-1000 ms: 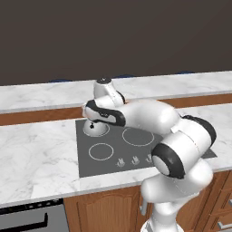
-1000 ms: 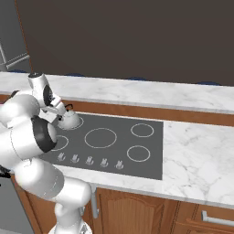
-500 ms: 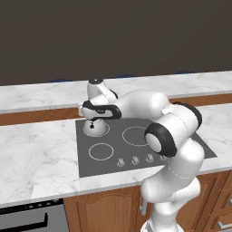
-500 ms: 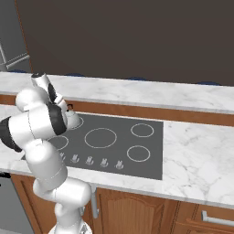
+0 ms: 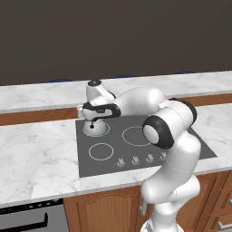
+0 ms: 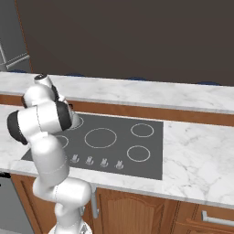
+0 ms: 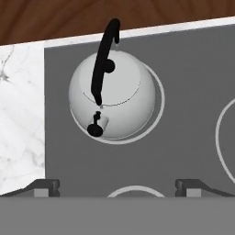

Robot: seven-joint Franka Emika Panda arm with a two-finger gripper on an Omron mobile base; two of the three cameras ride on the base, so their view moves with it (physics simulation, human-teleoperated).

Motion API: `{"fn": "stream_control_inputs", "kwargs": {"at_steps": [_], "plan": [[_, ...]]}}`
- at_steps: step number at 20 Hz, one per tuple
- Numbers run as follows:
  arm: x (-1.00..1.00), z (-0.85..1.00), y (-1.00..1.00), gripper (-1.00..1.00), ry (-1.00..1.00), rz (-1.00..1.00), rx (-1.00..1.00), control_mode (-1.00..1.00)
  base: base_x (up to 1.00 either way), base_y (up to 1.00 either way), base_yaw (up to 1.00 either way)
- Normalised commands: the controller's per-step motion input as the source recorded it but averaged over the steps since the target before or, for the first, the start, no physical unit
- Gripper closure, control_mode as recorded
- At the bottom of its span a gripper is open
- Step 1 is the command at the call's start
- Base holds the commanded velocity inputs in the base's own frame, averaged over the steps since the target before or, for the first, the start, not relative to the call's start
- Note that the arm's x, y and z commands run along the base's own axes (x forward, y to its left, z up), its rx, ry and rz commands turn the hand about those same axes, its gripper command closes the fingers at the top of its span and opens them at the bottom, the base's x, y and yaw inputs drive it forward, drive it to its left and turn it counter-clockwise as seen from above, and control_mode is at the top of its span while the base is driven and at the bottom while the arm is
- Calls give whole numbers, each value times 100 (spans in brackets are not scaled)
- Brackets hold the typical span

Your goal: The kettle is done boiling. Turn off the stove, then wait for 300 timesteps before moving the kettle to the dining table.

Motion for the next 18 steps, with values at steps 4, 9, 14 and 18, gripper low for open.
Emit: {"fn": "stream_control_inputs", "kwargs": {"at_steps": [4, 9, 14, 18], "plan": [[21, -13, 0, -100, -3, 0, 0, -100, 0, 0, 0], [26, -6, 0, -100, -3, 0, 0, -100, 0, 0, 0], [30, -1, 0, -100, -3, 0, 0, -100, 0, 0, 0], [28, -1, 0, -100, -1, 0, 0, -100, 0, 0, 0]]}}
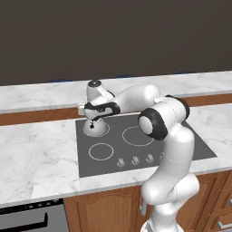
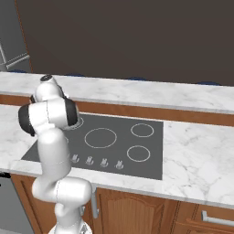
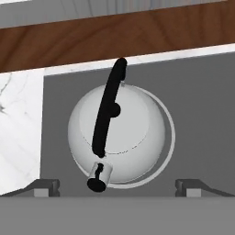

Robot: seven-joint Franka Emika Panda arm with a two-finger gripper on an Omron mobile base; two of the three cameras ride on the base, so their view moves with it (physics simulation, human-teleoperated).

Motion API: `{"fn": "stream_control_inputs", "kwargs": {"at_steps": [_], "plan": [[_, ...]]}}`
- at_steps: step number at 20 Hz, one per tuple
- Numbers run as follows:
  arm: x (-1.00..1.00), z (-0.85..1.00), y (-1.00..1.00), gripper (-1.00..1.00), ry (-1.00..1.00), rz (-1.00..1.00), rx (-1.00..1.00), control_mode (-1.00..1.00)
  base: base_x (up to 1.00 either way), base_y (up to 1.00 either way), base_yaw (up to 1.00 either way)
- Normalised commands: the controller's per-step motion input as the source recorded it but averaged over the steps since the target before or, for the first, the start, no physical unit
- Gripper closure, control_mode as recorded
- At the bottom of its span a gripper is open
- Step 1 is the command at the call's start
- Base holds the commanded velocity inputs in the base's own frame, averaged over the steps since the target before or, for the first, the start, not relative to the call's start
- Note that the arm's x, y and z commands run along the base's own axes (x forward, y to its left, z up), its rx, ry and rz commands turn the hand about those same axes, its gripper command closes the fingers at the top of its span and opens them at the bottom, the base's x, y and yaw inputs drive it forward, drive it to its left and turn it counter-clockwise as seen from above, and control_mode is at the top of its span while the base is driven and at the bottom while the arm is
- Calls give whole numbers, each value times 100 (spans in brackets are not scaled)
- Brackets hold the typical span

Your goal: The kettle is done boiling. Turn off the stove, then wait for 300 timesteps before moving the kettle to the dining table.

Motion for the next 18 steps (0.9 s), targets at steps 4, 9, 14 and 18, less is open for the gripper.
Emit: {"fn": "stream_control_inputs", "kwargs": {"at_steps": [4, 9, 14, 18], "plan": [[29, -2, 2, -100, 0, 0, 0, -100, 0, 0, 0], [27, -5, 10, -100, 0, 0, 0, -100, 0, 0, 0], [19, -2, 6, -100, 0, 0, 0, -100, 0, 0, 0], [14, -1, 2, -100, 0, 0, 0, -100, 0, 0, 0]]}}
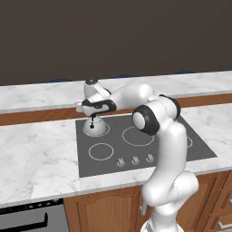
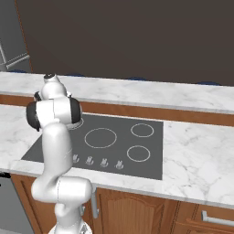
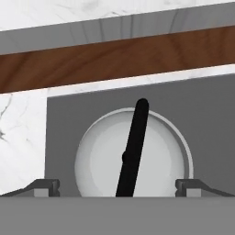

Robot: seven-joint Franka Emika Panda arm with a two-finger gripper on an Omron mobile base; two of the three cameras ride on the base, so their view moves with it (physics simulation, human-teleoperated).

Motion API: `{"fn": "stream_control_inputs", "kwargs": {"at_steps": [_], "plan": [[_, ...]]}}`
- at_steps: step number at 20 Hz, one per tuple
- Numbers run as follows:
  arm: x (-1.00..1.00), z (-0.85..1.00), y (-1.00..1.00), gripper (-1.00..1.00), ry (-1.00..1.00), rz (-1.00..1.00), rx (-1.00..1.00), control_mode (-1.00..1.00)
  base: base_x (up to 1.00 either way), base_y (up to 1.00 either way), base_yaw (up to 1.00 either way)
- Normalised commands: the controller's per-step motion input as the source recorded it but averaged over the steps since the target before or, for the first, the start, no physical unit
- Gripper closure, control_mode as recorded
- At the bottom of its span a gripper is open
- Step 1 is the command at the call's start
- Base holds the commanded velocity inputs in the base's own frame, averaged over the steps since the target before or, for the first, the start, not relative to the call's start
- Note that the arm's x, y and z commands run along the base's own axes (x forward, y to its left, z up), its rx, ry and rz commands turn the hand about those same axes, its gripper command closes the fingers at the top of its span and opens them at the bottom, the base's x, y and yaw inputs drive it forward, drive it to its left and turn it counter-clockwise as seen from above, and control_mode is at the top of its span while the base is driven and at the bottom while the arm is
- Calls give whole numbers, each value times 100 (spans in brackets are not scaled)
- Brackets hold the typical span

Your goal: The kettle is done boiling. Turn off the stove, then wait for 300 timesteps before moving the kettle to the dining table.

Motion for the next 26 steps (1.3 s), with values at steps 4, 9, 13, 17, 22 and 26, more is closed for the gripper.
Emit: {"fn": "stream_control_inputs", "kwargs": {"at_steps": [4, 9, 13, 17, 22, 26], "plan": [[10, -4, 1, -100, 0, 0, 0, -100, 0, 0, 0], [4, -5, 0, -100, 0, 0, 0, -100, 0, 0, 0], [1, -3, 0, -100, 0, 0, 0, -100, 0, 0, 0], [0, 0, 0, -100, 0, 0, 0, -100, 0, 0, 0], [0, -4, 0, -100, 0, 0, 0, -100, 0, 0, 0], [0, -9, 0, -100, 0, 0, 1, -100, 0, 0, 0]]}}
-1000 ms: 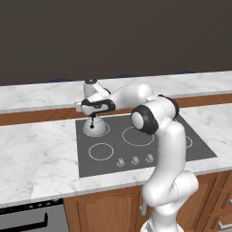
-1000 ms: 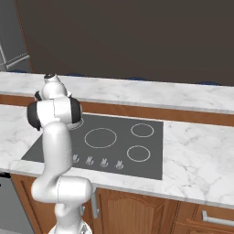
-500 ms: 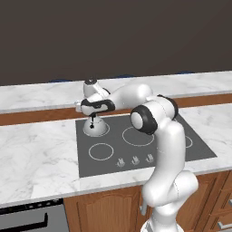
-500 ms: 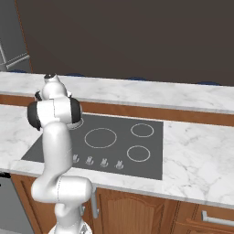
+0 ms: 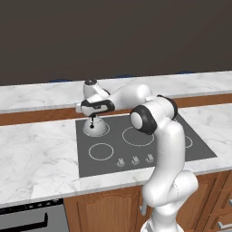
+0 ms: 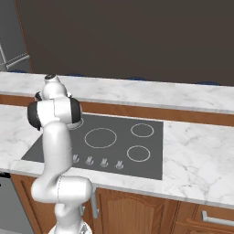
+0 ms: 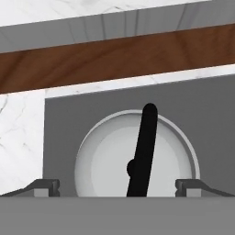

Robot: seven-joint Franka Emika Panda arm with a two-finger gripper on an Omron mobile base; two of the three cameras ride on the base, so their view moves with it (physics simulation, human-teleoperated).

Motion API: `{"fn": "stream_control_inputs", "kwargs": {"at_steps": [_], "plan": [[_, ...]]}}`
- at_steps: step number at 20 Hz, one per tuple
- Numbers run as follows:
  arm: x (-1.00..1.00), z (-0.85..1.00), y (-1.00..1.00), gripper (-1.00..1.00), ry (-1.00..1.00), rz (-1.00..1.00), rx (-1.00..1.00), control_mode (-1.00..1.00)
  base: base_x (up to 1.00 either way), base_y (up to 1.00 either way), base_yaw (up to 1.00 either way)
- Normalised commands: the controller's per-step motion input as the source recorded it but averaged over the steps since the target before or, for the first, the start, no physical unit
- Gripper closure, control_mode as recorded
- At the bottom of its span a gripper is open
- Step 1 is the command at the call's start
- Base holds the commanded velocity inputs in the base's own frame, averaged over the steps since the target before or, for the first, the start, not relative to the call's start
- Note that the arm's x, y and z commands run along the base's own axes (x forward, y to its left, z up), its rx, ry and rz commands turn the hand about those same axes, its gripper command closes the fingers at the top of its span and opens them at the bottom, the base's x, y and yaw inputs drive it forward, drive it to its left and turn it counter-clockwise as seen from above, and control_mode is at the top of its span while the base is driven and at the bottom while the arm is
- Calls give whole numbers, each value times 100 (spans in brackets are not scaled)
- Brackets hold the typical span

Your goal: The kettle is done boiling. Turn off the stove, then wait for 300 timesteps before moving the kettle to the dining table.

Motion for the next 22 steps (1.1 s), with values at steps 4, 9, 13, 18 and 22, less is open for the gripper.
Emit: {"fn": "stream_control_inputs", "kwargs": {"at_steps": [4, 9, 13, 18, 22], "plan": [[0, -9, 0, -100, 0, 0, 1, -100, 0, 0, 0], [2, -8, 0, 100, 0, 0, 0, -100, 0, 0, 0], [1, -9, 0, 100, 3, 0, 0, -100, 0, 0, 0], [0, -3, 0, 100, 3, 0, 0, -100, 0, 0, 0], [0, 2, 0, 100, 0, -1, 0, -100, 0, 0, 0]]}}
